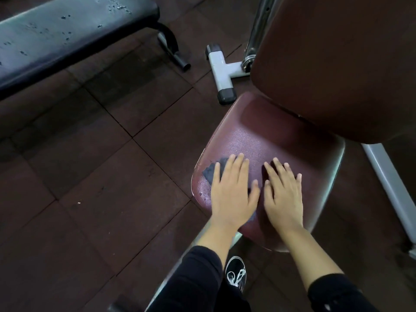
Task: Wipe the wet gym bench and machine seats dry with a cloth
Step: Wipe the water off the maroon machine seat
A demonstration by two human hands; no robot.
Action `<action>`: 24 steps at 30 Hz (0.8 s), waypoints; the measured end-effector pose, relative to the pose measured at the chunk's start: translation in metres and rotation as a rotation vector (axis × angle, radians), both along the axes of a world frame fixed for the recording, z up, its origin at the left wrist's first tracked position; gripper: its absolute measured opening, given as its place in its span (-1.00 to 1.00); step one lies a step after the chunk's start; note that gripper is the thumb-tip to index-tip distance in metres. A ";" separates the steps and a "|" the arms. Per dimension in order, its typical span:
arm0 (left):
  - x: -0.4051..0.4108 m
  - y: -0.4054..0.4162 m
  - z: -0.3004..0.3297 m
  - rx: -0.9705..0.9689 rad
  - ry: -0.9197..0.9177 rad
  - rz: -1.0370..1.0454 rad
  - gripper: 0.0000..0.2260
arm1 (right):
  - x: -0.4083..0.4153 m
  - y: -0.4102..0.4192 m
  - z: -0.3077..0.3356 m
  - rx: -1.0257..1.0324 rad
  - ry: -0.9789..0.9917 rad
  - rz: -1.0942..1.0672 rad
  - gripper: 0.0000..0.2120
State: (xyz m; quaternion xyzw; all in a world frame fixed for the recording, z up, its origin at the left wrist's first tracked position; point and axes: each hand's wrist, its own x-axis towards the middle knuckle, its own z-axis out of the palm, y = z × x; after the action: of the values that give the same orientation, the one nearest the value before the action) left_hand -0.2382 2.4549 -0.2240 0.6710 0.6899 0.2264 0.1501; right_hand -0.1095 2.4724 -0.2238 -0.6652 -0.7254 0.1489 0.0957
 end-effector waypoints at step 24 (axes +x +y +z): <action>-0.069 0.023 -0.016 -0.214 -0.167 0.430 -0.64 | 0.008 -0.008 -0.008 0.009 -0.049 0.047 -0.51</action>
State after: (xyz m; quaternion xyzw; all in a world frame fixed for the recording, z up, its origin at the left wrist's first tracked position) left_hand -0.3075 2.4779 -0.2401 0.4682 0.8220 0.2334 0.2249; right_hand -0.1012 2.4642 -0.2316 -0.6508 -0.7438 0.1316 0.0773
